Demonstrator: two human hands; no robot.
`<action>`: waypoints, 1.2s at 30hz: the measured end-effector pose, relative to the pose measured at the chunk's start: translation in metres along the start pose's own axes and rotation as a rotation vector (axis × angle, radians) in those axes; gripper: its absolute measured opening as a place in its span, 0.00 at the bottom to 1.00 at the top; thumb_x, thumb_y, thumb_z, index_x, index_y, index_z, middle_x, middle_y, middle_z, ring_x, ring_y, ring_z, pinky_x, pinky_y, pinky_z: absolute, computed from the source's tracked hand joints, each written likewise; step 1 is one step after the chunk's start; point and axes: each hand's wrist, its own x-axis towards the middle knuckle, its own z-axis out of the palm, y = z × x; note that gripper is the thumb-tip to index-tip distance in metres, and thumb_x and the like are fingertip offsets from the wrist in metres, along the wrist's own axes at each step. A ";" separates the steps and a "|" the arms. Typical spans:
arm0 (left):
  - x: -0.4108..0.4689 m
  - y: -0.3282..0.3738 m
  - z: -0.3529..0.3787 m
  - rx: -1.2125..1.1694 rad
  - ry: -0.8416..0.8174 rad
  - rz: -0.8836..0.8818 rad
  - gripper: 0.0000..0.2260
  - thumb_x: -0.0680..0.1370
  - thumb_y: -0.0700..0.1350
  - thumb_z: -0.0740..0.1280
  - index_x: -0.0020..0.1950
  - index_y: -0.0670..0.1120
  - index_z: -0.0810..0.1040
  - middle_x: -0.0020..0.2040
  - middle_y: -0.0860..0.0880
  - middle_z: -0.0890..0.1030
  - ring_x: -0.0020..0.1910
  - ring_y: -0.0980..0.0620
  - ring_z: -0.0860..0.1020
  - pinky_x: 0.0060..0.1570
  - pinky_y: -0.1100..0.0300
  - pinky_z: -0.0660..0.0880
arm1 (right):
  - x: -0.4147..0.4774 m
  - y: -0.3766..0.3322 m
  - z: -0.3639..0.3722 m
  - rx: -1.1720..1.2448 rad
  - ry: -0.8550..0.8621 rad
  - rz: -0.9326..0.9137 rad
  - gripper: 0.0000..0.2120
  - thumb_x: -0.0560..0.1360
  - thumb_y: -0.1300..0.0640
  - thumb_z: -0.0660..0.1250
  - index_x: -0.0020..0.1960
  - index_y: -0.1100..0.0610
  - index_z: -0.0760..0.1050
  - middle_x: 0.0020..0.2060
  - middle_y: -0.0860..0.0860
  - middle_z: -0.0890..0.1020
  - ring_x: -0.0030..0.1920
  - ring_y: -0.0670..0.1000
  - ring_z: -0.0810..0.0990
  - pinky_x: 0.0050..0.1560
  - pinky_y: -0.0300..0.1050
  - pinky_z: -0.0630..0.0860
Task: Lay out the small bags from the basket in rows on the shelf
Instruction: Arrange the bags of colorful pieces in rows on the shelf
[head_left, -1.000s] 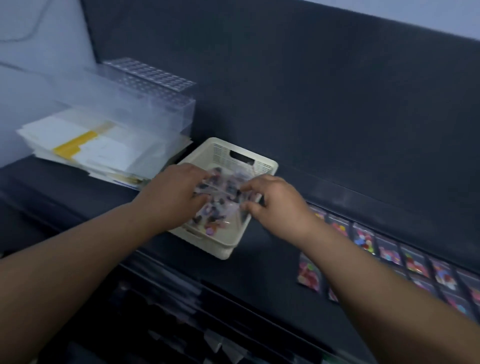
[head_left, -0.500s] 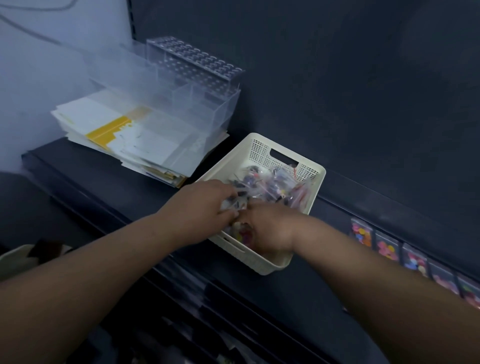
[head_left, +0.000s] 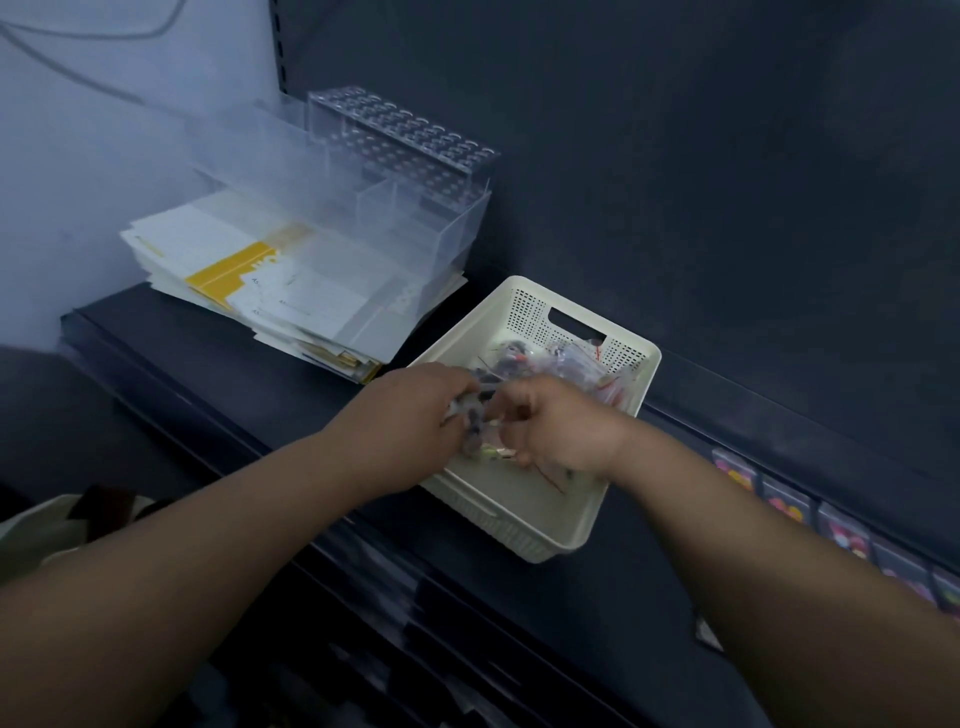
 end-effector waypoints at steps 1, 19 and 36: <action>0.002 0.000 -0.002 -0.076 -0.014 -0.047 0.18 0.75 0.45 0.64 0.65 0.52 0.72 0.57 0.53 0.77 0.51 0.54 0.77 0.52 0.57 0.74 | -0.003 -0.003 -0.004 0.116 -0.008 0.013 0.08 0.73 0.62 0.69 0.52 0.58 0.76 0.34 0.49 0.77 0.31 0.50 0.78 0.34 0.42 0.76; 0.016 0.007 -0.017 -0.736 0.281 -0.342 0.08 0.75 0.36 0.67 0.38 0.45 0.75 0.35 0.46 0.79 0.32 0.50 0.79 0.36 0.56 0.79 | -0.008 -0.012 -0.008 0.451 0.053 0.056 0.04 0.78 0.61 0.63 0.50 0.57 0.76 0.41 0.53 0.81 0.35 0.48 0.80 0.34 0.36 0.76; 0.015 -0.012 -0.029 -0.540 0.232 -0.337 0.05 0.73 0.37 0.68 0.37 0.43 0.76 0.36 0.42 0.82 0.39 0.44 0.83 0.46 0.46 0.80 | 0.020 -0.015 0.023 -0.646 0.278 -0.221 0.18 0.72 0.55 0.64 0.62 0.51 0.74 0.56 0.54 0.73 0.60 0.58 0.71 0.55 0.47 0.73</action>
